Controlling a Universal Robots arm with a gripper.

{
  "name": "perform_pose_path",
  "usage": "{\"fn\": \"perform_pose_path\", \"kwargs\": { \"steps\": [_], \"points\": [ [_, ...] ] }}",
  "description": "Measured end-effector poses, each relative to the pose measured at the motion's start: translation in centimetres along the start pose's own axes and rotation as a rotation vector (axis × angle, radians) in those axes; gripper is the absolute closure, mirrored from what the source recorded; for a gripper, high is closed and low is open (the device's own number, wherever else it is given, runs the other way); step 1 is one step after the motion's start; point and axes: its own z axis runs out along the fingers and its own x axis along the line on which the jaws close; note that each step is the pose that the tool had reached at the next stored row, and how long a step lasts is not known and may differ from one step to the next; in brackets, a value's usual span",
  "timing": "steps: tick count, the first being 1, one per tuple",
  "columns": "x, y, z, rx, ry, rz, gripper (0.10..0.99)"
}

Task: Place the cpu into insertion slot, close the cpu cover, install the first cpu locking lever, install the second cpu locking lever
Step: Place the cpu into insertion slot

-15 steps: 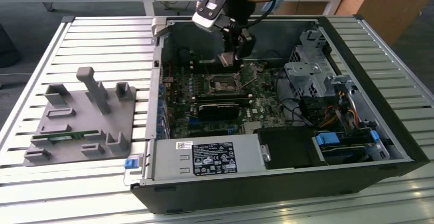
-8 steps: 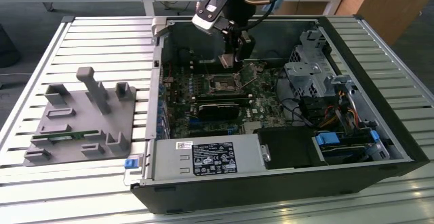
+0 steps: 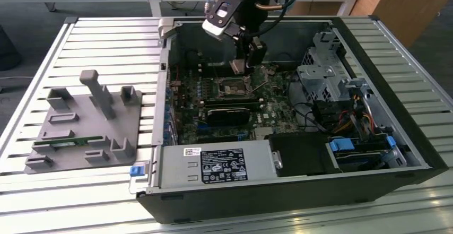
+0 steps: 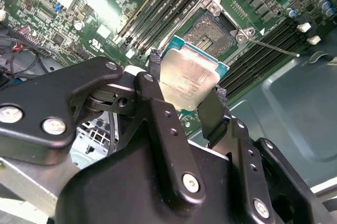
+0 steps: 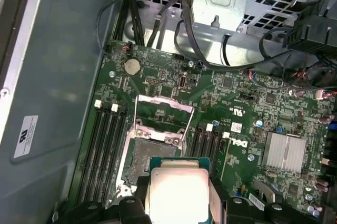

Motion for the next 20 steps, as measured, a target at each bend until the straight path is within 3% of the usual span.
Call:
{"fn": "perform_pose_path", "kwargs": {
  "steps": [9, 20],
  "points": [
    [0.12, -0.04, 0.99, -0.001, -0.0093, 0.055, 0.553],
    [0.24, -0.09, 1.92, 0.0, -0.0108, 0.076, 0.553]
  ]
}}
